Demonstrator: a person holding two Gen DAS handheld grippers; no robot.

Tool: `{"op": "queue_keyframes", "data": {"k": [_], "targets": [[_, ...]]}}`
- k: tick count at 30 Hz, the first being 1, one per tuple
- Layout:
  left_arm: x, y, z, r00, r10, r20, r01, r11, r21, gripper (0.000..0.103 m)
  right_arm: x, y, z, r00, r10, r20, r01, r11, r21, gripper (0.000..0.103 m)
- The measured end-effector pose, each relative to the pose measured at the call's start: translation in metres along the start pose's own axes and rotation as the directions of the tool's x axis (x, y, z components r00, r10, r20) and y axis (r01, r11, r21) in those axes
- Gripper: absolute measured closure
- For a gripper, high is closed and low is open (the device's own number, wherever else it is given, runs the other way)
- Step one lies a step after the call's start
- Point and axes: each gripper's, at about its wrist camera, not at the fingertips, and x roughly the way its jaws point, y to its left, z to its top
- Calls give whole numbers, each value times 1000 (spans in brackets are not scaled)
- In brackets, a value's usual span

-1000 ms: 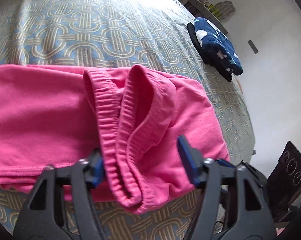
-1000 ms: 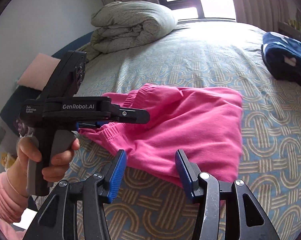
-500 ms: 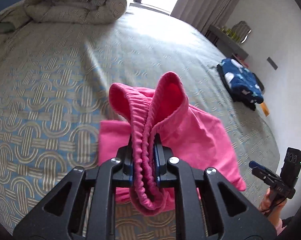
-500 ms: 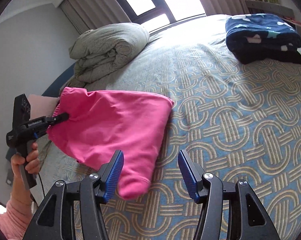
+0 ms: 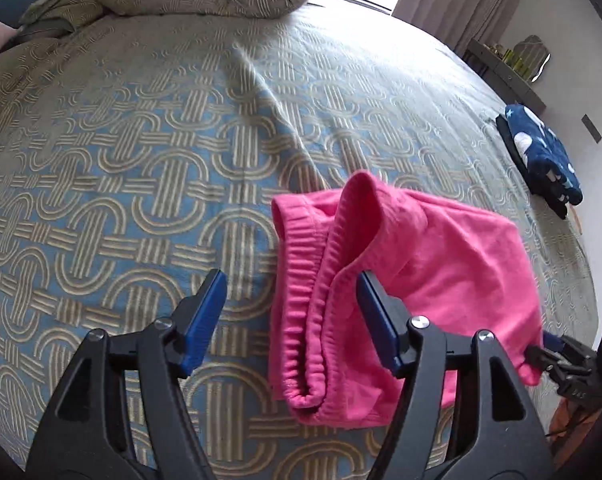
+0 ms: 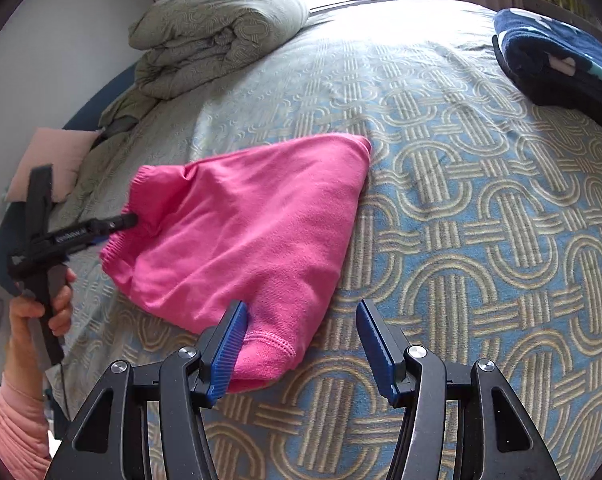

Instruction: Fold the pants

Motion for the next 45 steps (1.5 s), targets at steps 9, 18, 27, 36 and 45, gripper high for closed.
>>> {"op": "queue_keyframes", "data": {"k": [9, 18, 27, 36, 45], "targets": [[21, -53, 29, 1000, -25, 7, 23, 975, 223, 36, 10, -8, -8, 999, -26, -28, 26, 999, 26, 43], [35, 29, 52, 999, -41, -25, 37, 991, -131, 84, 10, -10, -9, 1000, -13, -18, 14, 999, 40, 42], [15, 37, 38, 996, -92, 4, 92, 985, -147, 40, 9, -9, -8, 1000, 2, -28, -2, 999, 33, 39], [45, 21, 0, 971, -61, -233, 73, 996, 42, 20, -3, -26, 10, 989, 146, 2, -145, 980, 135, 39], [56, 16, 1, 973, -90, -211, 96, 995, 15, 17, 12, -24, 33, 981, 194, -28, -188, 970, 155, 39]]}}
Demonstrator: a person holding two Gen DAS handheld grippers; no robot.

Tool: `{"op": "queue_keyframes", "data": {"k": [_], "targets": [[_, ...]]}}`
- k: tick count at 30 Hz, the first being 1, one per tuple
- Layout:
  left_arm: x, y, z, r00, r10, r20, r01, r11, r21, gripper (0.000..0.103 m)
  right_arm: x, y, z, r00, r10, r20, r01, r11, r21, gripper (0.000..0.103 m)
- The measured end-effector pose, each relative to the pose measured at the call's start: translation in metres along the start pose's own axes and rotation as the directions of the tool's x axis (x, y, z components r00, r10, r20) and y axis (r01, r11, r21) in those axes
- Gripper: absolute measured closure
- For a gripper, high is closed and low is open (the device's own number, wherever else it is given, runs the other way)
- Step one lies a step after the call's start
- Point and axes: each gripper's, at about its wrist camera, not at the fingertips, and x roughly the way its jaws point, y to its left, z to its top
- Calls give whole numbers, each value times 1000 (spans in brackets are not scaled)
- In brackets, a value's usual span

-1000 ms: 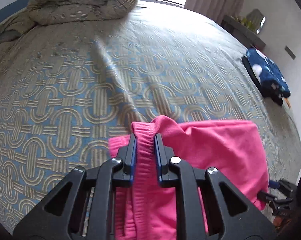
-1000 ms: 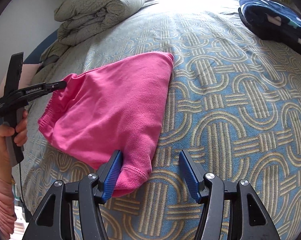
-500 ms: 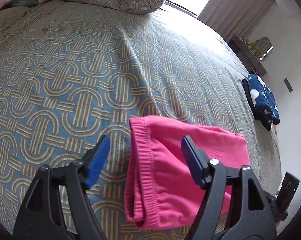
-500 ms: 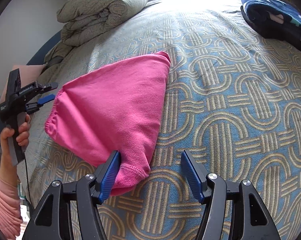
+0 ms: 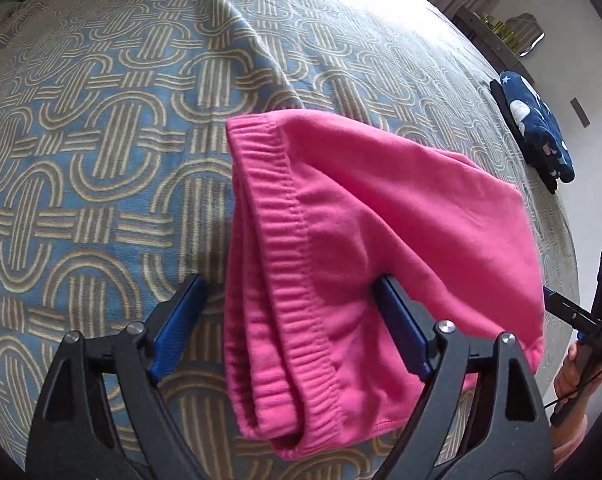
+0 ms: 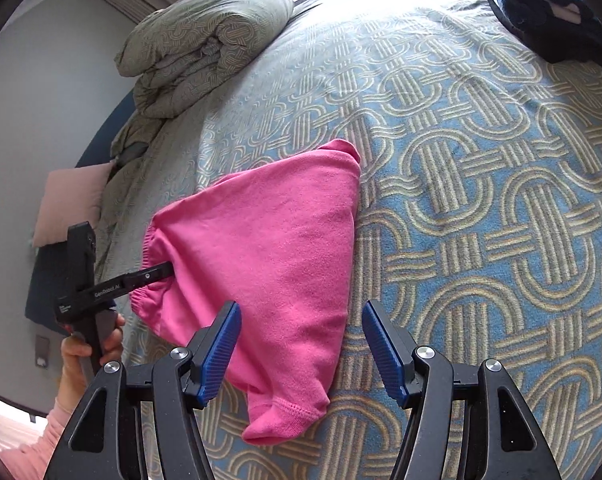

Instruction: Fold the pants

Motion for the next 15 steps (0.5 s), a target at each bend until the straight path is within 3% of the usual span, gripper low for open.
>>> {"op": "queue_keyframes", "data": {"k": [10, 12, 14, 15], "targets": [[5, 0, 5, 999, -26, 23, 26, 999, 21, 17, 32, -1, 16, 999, 8, -48, -6, 999, 38, 39], [5, -3, 6, 999, -34, 32, 33, 999, 33, 23, 37, 0, 22, 998, 20, -51, -18, 999, 45, 39], [7, -9, 7, 997, -65, 30, 63, 997, 53, 45, 42, 3, 25, 998, 39, -56, -36, 998, 51, 40], [8, -14, 8, 998, -57, 33, 55, 997, 59, 48, 46, 5, 27, 997, 42, -63, -40, 998, 42, 43]]}}
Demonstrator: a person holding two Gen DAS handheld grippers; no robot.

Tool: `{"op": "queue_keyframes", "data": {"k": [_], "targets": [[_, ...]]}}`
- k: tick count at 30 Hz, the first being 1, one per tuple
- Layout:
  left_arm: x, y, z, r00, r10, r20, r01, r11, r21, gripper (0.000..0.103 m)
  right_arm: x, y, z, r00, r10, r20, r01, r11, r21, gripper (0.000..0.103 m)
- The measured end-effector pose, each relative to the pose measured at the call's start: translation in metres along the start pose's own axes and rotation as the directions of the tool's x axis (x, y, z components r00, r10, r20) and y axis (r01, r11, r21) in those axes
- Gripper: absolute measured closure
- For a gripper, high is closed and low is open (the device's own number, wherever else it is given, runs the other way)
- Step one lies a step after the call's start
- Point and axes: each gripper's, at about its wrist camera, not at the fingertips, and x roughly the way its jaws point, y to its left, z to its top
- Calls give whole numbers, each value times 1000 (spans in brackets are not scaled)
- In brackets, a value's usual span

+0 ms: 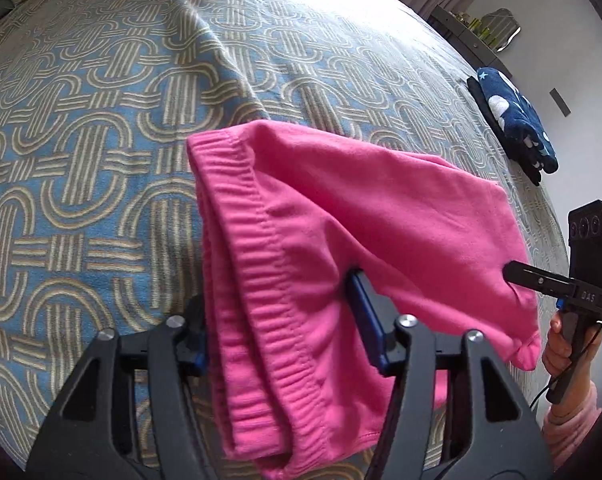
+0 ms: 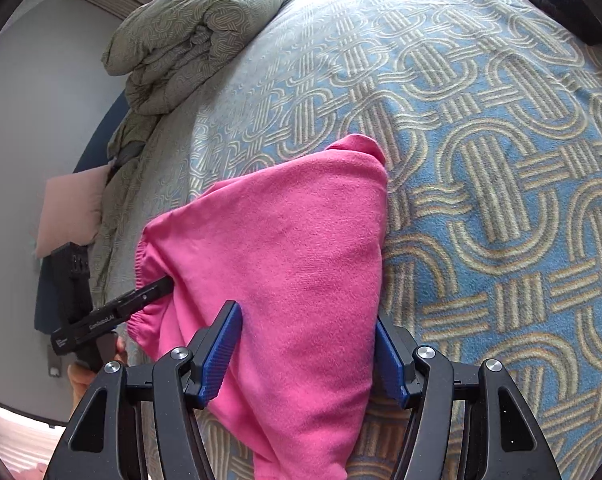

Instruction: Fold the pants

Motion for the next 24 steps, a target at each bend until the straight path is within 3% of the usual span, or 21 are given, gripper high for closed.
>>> {"op": "queue_keyframes", "data": {"k": [2, 4, 9, 12, 15, 19, 24], "targets": [[0, -5, -1, 1000, 10, 7, -10, 1000, 23, 65, 7, 8, 2, 998, -57, -8, 57, 998, -39, 79], [-5, -9, -1, 1000, 13, 24, -13, 1000, 20, 75, 5, 17, 0, 994, -104, 12, 105, 991, -79, 87], [-22, -38, 7, 997, -46, 58, 45, 999, 17, 78, -35, 51, -10, 976, -158, 147, 187, 958, -217, 89], [-25, -86, 17, 995, -67, 72, 60, 994, 94, 78, -76, 46, -12, 957, -177, 229, 229, 948, -221, 89], [-19, -154, 33, 989, -131, 62, 118, 976, 182, 78, -133, 17, -18, 938, -173, 302, 230, 959, -166, 89], [3, -273, 54, 978, -205, 25, 183, 917, 355, 78, -221, -44, -36, 880, -235, 412, 274, 961, -39, 89], [50, -436, 70, 964, -263, -45, 245, 807, 537, 78, -319, -133, -66, 758, -402, 513, 370, 913, 170, 88]]}}
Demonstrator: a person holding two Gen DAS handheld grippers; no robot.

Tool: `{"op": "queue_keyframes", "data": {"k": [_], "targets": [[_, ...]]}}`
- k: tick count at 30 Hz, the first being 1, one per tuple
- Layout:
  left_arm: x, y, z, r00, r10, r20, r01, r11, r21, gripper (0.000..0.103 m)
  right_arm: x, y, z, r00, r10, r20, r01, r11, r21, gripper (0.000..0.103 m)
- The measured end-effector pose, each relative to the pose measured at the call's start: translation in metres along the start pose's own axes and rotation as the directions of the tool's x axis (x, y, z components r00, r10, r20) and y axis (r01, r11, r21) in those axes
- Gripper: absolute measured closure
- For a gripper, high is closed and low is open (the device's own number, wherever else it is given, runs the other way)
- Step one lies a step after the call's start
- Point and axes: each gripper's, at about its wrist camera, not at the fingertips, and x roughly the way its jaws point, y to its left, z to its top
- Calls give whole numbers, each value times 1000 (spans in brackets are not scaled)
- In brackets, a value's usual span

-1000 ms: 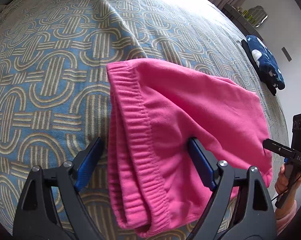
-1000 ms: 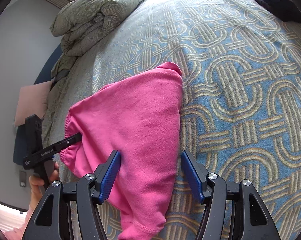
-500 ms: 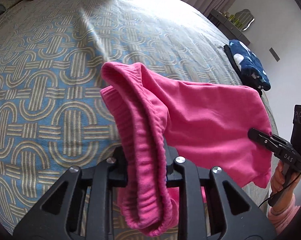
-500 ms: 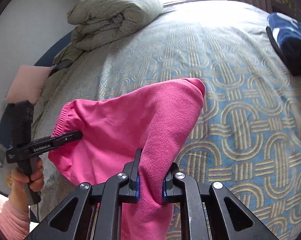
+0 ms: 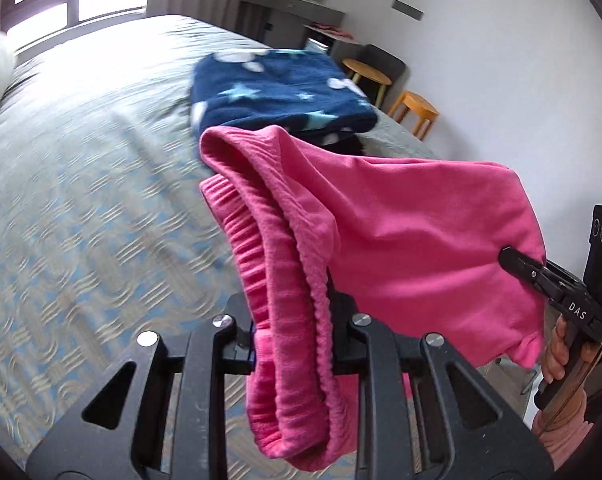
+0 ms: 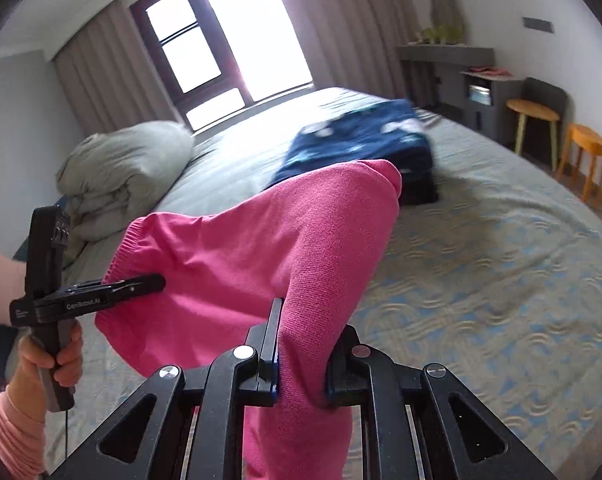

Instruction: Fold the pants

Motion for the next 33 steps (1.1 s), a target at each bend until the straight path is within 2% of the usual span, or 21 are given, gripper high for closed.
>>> {"op": "queue_keyframes", "data": {"k": [4, 6, 7, 9, 10, 11, 12, 13, 15, 17, 19, 23, 25, 27, 31, 33], "targets": [[77, -74, 46, 999, 27, -23, -23, 987, 156, 76, -18, -90, 9, 991, -124, 42, 118, 985, 126, 88], [120, -96, 55, 993, 106, -54, -93, 976, 198, 74, -13, -135, 9, 986, -165, 24, 157, 967, 203, 87], [143, -101, 58, 983, 162, -81, -141, 967, 211, 69, -7, -156, 6, 982, -187, 3, 181, 953, 243, 83], [182, -103, 54, 950, 275, -147, -238, 945, 226, 65, 9, -197, -4, 967, -247, -69, 256, 908, 331, 80], [194, -103, 51, 941, 299, -161, -258, 937, 235, 60, 19, -215, -13, 950, -284, -129, 312, 879, 360, 75], [196, -104, 48, 937, 321, -140, -282, 928, 244, 51, 25, -232, -25, 932, -312, -184, 360, 854, 375, 61], [192, -107, 46, 931, 351, -103, -316, 914, 255, 45, 21, -247, -37, 937, -301, -177, 348, 848, 399, 59], [189, -109, 45, 923, 378, -75, -346, 898, 271, 36, 15, -250, -43, 952, -284, -113, 305, 859, 411, 57], [184, -113, 42, 915, 397, -67, -360, 880, 309, 35, 6, -246, -48, 949, -302, -92, 314, 870, 381, 53], [173, -119, 39, 911, 405, -70, -363, 873, 326, 35, -7, -236, -50, 926, -367, -86, 373, 855, 360, 48], [156, -127, 35, 924, 380, -50, -345, 881, 324, 35, -21, -217, -52, 911, -408, -65, 405, 851, 335, 48], [118, -146, 19, 957, 290, -18, -269, 908, 321, 35, -51, -172, -60, 930, -366, 17, 346, 892, 289, 48], [99, -154, 9, 965, 262, -2, -247, 914, 321, 35, -58, -147, -61, 931, -363, 45, 341, 905, 252, 47], [84, -160, 3, 971, 238, 9, -229, 923, 311, 35, -68, -125, -65, 922, -382, 66, 359, 906, 222, 46], [55, -169, -8, 979, 196, 50, -202, 931, 304, 35, -87, -92, -72, 897, -434, 90, 413, 892, 181, 46], [41, -171, -14, 982, 182, 57, -190, 933, 305, 35, -95, -80, -76, 891, -445, 89, 427, 888, 173, 45]]}}
